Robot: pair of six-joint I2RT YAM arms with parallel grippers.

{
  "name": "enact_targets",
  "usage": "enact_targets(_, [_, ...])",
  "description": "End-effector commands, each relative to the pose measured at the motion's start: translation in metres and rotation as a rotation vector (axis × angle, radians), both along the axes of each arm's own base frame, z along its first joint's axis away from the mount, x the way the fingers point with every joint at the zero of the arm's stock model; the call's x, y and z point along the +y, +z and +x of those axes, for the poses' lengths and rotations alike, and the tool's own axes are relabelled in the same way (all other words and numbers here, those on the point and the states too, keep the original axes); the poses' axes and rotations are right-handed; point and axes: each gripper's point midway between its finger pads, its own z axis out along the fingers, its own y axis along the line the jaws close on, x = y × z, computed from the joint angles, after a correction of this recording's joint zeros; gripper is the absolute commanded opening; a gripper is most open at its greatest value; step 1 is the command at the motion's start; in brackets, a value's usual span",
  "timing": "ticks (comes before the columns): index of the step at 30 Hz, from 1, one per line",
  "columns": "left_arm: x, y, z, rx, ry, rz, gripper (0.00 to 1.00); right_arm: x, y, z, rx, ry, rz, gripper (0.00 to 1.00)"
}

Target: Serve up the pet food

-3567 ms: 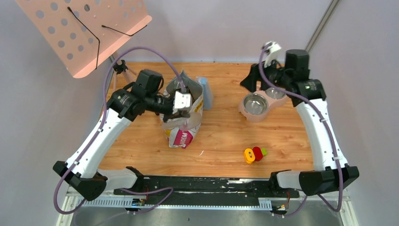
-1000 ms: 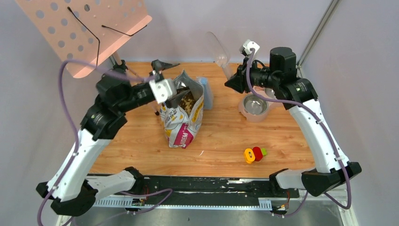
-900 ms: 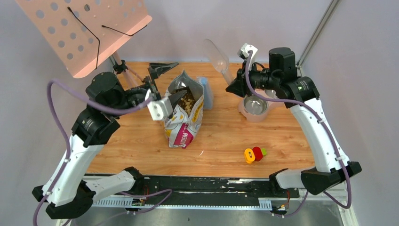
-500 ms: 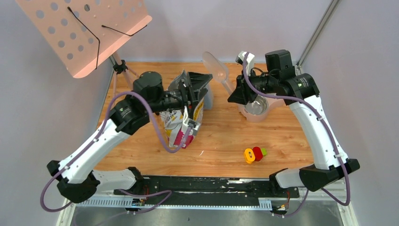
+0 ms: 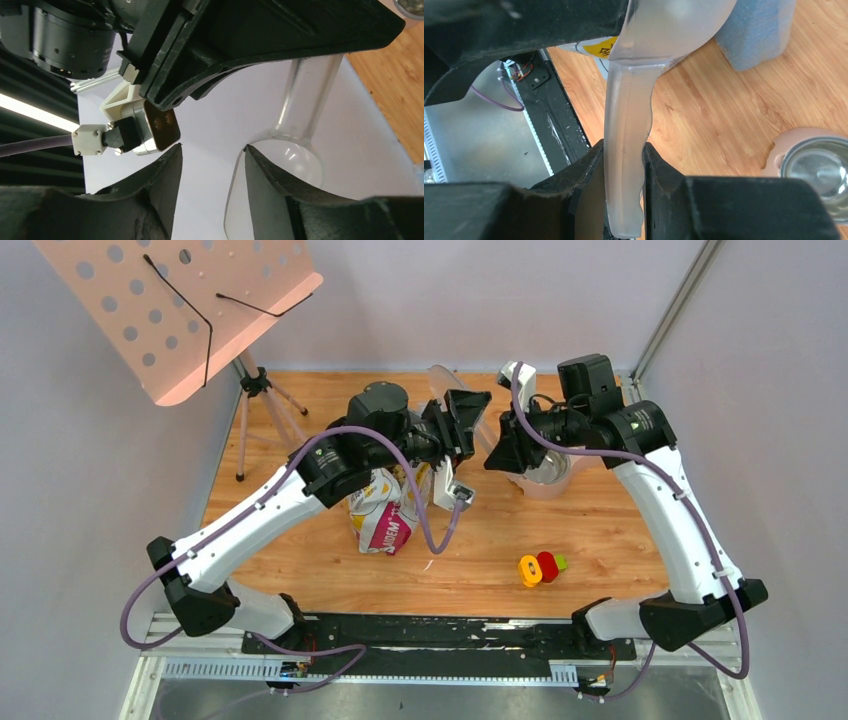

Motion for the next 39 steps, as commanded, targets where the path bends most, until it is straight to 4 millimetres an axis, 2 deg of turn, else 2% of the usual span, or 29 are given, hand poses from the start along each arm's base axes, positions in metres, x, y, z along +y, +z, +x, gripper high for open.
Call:
enact_targets(1, [0.003,0.011,0.017,-0.068,0.088,0.016,0.53,-0.001,0.021,-0.007,-0.089,0.024,0.029,0.00])
enact_targets(5, [0.005,0.004,0.022,-0.060,0.117,0.043,0.34,-0.004,0.021,-0.004,-0.113,0.017,0.015,0.00])
enact_targets(7, [0.008,0.002,0.025,-0.062,0.136,0.050,0.31,-0.004,0.022,-0.005,-0.119,0.018,0.016,0.00])
enact_targets(10, [0.010,-0.001,0.028,-0.060,0.156,0.060,0.30,-0.005,0.024,-0.004,-0.132,0.017,0.016,0.00])
enact_targets(13, [0.012,-0.003,0.029,-0.065,0.172,0.067,0.38,-0.005,0.026,-0.005,-0.143,0.020,0.014,0.00])
enact_targets(17, [0.017,-0.009,0.033,-0.076,0.198,0.100,0.41,-0.007,0.025,-0.008,-0.148,0.027,0.009,0.00])
enact_targets(22, [0.019,-0.015,0.031,-0.061,0.195,0.121,0.38,-0.008,0.023,-0.008,-0.173,0.039,-0.003,0.00])
enact_targets(28, [0.021,-0.019,0.034,-0.047,0.216,0.116,0.14,-0.010,0.028,-0.007,-0.198,0.032,-0.005,0.00])
enact_targets(30, [0.021,-0.019,0.035,-0.030,0.227,0.101,0.02,-0.011,0.028,-0.007,-0.204,0.029,-0.011,0.00])
enact_targets(31, [0.022,-0.017,0.036,-0.015,0.236,0.084,0.01,-0.012,0.029,-0.007,-0.209,0.029,-0.012,0.04])
enact_targets(32, [0.022,-0.017,0.036,-0.007,0.242,0.078,0.00,-0.013,0.030,-0.007,-0.213,0.026,-0.015,0.12])
enact_targets(34, [0.025,-0.019,0.039,0.025,0.267,0.060,0.00,-0.014,0.035,-0.003,-0.218,0.003,-0.022,0.37])
enact_targets(35, [0.027,-0.020,0.040,0.053,0.282,0.048,0.00,-0.016,0.040,0.001,-0.220,-0.023,-0.022,0.52])
enact_targets(37, [0.035,-0.024,0.046,0.103,0.341,0.030,0.00,-0.019,0.061,0.008,-0.262,-0.073,-0.005,0.71])
enact_targets(39, [0.044,-0.027,0.053,0.175,0.394,0.005,0.00,-0.019,0.083,0.017,-0.302,-0.112,0.036,0.80])
